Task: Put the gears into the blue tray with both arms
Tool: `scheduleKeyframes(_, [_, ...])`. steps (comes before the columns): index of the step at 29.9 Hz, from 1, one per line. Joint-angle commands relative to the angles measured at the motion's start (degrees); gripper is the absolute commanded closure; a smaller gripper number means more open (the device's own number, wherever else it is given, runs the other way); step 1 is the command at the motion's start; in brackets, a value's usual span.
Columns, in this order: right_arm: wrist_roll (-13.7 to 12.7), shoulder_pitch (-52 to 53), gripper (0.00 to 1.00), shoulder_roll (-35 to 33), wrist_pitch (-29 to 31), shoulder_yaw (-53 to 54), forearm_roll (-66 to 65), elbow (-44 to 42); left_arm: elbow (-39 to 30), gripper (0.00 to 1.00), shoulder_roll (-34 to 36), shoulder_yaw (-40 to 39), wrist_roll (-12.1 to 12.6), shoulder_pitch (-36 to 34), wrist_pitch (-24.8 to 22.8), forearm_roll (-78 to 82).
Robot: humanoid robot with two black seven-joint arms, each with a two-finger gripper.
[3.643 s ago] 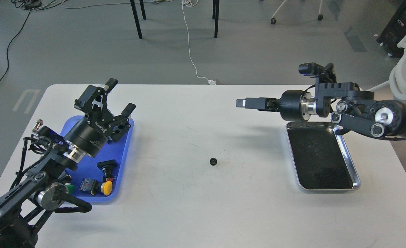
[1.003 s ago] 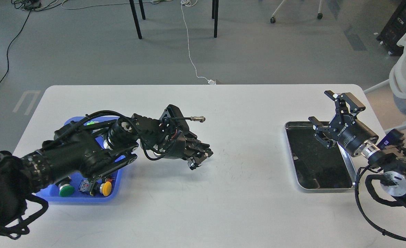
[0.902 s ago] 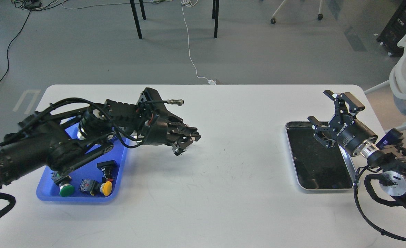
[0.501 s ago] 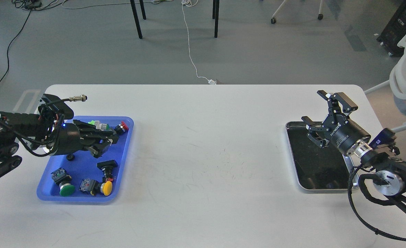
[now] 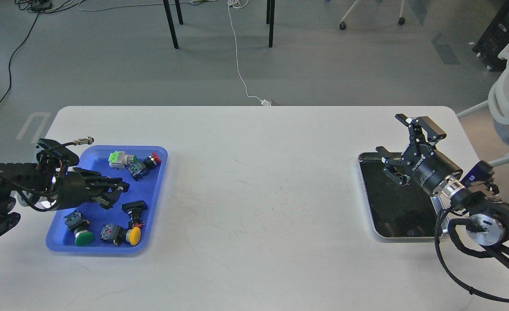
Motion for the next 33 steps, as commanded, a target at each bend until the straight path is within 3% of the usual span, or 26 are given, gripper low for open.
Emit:
scheduleKeyframes(1, [0.0, -0.04, 0.03, -0.26, 0.0, 0.0, 0.0, -0.01, 1.41, 0.74, -0.18, 0.05, 0.0, 0.08, 0.31, 0.1])
scheduleKeyframes(3, [0.0, -0.04, 0.03, -0.27, 0.0, 0.09, 0.0, -0.01, 2.55, 0.63, -0.8, -0.12, 0.0, 0.08, 0.57, 0.18])
scheduleKeyframes(5, [0.0, -0.04, 0.03, -0.35, 0.0, 0.09, 0.0, 0.08, 2.91, 0.44, -0.98, -0.12, 0.0, -0.01, 1.1, 0.18])
scheduleKeyframes(7, [0.0, -0.04, 0.03, -0.53, 0.0, 0.09, 0.0, 0.43, 2.91, 0.17, -0.89, -0.3, 0.0, 0.08, 1.98, -0.16])
scheduleKeyframes(8, [0.0, -0.04, 0.03, -0.62, 0.0, 0.09, 0.0, 0.43, 2.91, 0.12, -0.71, -0.56, 0.0, 0.08, 2.33, -0.34])
scheduleKeyframes(15, [0.0, 0.31, 0.03, -0.62, 0.0, 0.44, 0.0, 0.87, 0.46, 0.09, -0.45, -9.78, 0.0, -0.01, 2.77, -6.82])
scheduleKeyframes(21, [0.0, 0.4, 0.03, -0.62, -0.27, 0.53, 0.0, 0.78, -9.65, 0.04, -2.64, -11.99, 0.0, -0.01, 2.77, -38.69])
scheduleKeyframes(27, [0.0, 0.31, 0.01, -0.53, -0.62, 1.49, 0.61, 0.78, -12.12, 0.02, -12.12, -15.31, 0.0, 1.39, 2.95, -69.83])
scheduleKeyframes(33, [0.0, -0.39, 0.01, 0.0, -0.62, 1.94, 0.79, 0.79, -11.16, 0.02, -26.01, -29.37, 0.0, 11.23, 3.03, -71.71])
